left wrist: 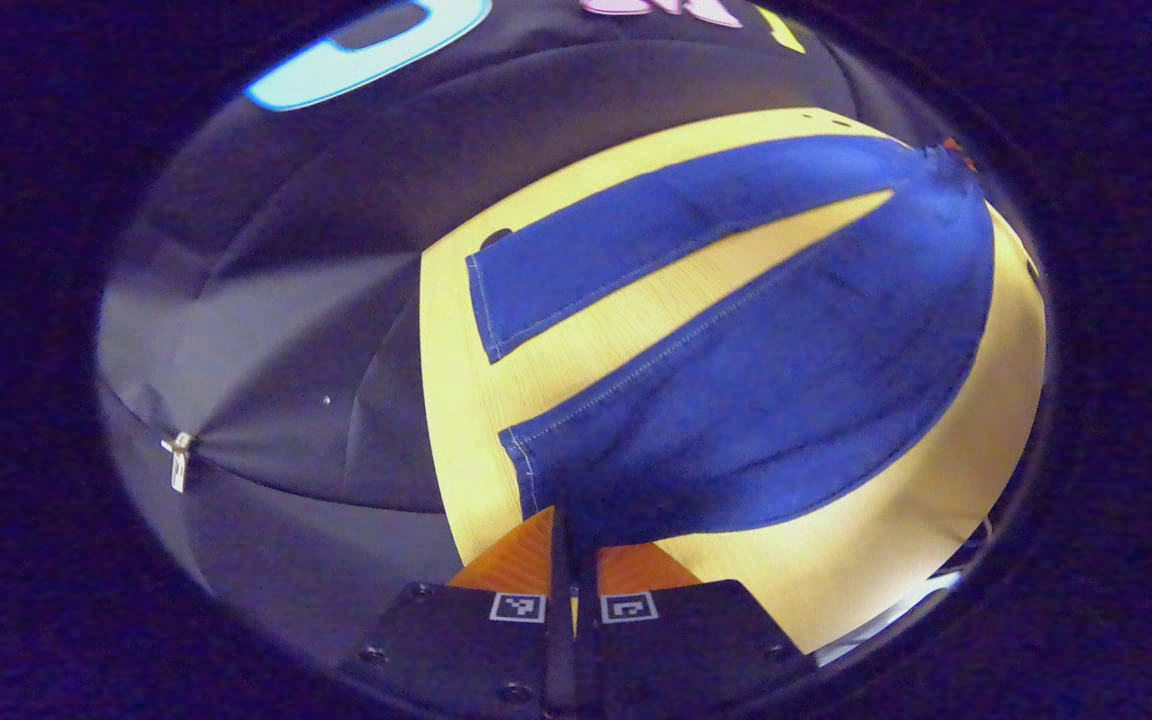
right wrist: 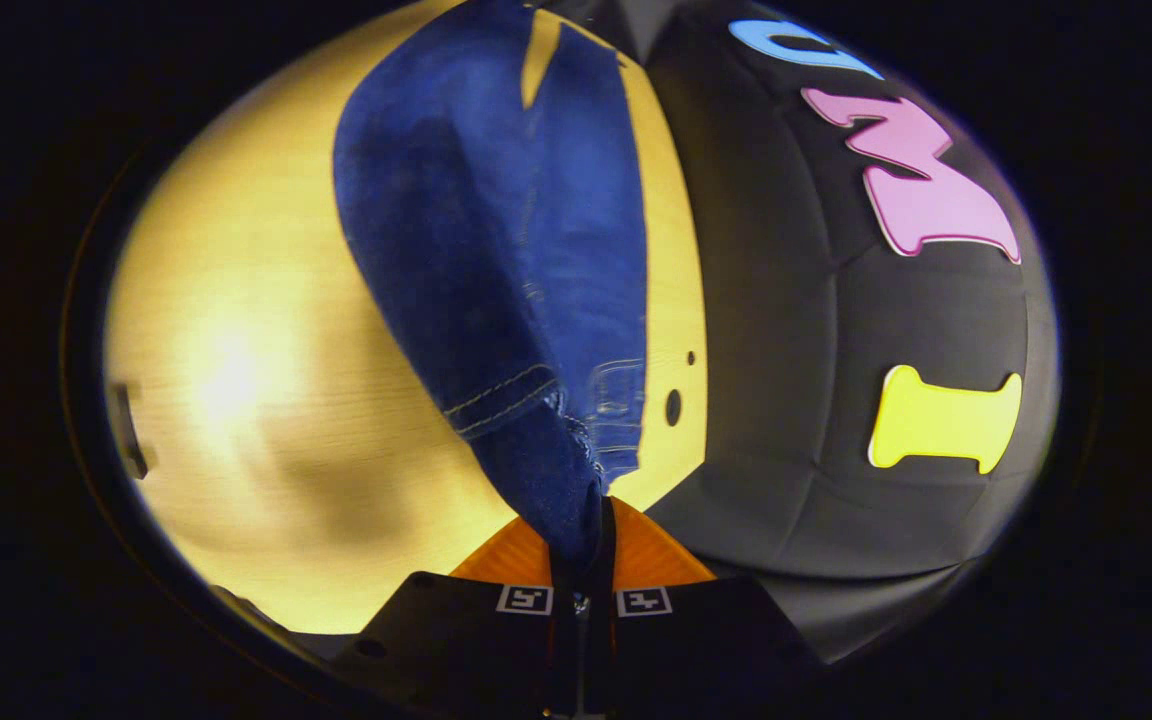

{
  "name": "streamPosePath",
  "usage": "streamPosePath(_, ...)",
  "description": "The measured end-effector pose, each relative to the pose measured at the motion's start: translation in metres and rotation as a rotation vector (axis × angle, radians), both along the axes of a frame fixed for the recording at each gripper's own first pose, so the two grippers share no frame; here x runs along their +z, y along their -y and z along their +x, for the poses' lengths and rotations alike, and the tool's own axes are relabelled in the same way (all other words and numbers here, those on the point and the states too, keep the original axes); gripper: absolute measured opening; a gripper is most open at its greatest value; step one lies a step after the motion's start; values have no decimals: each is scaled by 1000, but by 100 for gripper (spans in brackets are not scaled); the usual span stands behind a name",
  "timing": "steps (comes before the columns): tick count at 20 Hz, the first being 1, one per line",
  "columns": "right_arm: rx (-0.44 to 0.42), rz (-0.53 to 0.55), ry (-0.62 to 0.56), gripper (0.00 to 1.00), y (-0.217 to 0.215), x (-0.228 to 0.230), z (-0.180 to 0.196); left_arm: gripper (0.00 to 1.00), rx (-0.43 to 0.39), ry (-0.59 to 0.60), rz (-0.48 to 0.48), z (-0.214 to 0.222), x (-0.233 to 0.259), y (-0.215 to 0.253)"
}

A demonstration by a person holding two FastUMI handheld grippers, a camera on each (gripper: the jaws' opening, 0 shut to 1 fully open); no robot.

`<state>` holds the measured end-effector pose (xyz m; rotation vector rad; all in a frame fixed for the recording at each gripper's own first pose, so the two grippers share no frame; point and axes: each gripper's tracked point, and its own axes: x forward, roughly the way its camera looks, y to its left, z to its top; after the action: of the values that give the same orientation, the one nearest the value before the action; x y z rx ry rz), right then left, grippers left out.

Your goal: Grasp the waist and the cuffs of the jeans and fold them to make the two legs overlap; first hold the waist and fold one-third of the jeans toward the cuffs, then hold the cuffs and fold the remaining one-third in the same direction to finish folding.

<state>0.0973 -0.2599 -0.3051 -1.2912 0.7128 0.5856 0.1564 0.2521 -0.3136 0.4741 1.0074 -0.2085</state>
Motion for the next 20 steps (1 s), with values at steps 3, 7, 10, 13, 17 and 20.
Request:
streamPosePath(3, -58, 60, -48, 9, -4, 13, 49, 6, 154, -8, -152, 43, 40, 6)
streamPosePath(7, -250, 167, -196, 8, -1, -13, 99, 6, 280, -71, -270, 93, 57, -1)
streamPosePath(10, -473, 257, -334, 8, 8, -52, 120, 6, 338, -141, -309, 116, 85, -9)
streamPosePath(13, -724, 377, -431, 8, 12, -94, 142, 6, 374, -181, -318, 138, 112, -19)
streamPosePath(17, -933, 469, -435, 17, 14, -119, 164, 14, 405, -180, -284, 159, 128, -22)
streamPosePath(20, -973, 464, -342, 42, 31, -115, 169, 48, 389, -119, -287, 165, 138, -15)
